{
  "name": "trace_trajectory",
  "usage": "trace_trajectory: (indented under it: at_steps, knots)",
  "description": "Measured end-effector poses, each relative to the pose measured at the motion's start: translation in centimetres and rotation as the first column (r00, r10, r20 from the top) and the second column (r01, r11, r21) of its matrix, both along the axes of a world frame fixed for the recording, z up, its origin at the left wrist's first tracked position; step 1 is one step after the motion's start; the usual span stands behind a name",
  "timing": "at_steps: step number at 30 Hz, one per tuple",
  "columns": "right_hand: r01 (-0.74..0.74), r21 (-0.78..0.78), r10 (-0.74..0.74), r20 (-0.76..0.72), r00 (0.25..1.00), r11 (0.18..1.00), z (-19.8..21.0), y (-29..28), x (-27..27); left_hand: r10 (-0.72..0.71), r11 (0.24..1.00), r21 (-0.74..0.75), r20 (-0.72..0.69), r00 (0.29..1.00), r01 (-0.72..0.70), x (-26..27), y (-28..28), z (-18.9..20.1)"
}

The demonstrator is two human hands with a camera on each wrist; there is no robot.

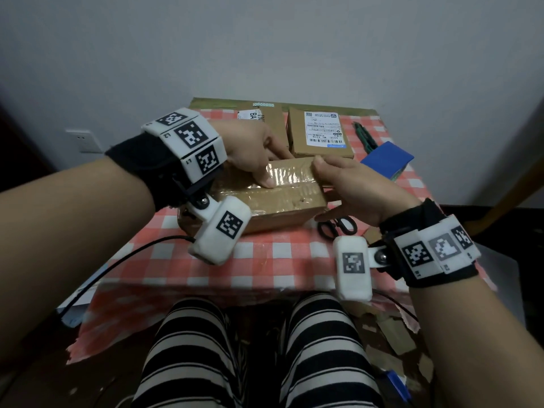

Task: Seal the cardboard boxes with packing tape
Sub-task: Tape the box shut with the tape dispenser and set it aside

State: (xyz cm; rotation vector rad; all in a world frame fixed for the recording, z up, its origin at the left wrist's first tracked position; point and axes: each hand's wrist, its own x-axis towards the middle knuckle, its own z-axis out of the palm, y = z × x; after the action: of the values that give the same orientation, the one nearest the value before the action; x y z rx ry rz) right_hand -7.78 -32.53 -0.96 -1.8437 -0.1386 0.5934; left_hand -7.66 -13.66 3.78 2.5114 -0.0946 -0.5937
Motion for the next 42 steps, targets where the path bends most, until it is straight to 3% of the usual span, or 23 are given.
trace_trajectory:
  at_steps: [6,8,14,18,26,34,42]
  knots:
    - [-0.126,-0.086,0.134,0.094,0.987,0.988,-0.4,0.0,-1.0,0.065,0.991,-0.118,0.030,0.997,-0.061,-1.1,-0.3,-0.3]
    - [-0.110,-0.059,0.116,0.113,0.987,0.992,-0.6,0.1,-1.1,0.078,0.993,-0.092,0.027,0.997,-0.075,-1.2,-0.1,-0.1]
    - [-0.059,0.008,0.058,0.137,0.989,0.998,-0.6,-0.7,-1.0,0.129,0.974,0.187,-0.011,0.992,-0.125,-2.1,1.2,1.1]
    - [-0.093,0.070,0.086,0.104,0.991,0.993,-0.5,-1.2,-0.8,0.194,0.964,0.211,-0.124,0.973,-0.165,-2.3,1.5,1.1]
    - [-0.171,0.154,0.174,-0.011,0.985,0.973,-0.6,-2.4,-0.6,0.133,0.976,0.196,-0.207,0.969,-0.092,-2.1,1.0,0.7]
    - [-0.012,0.083,0.004,0.090,0.996,0.997,-1.3,-1.4,-0.5,0.164,0.974,0.173,-0.104,0.981,-0.145,-1.6,0.5,0.3]
    - [0.002,0.130,-0.014,0.089,0.996,0.991,-0.7,-2.2,-0.6,0.219,0.966,0.147,-0.038,0.975,-0.212,-1.4,1.4,1.0]
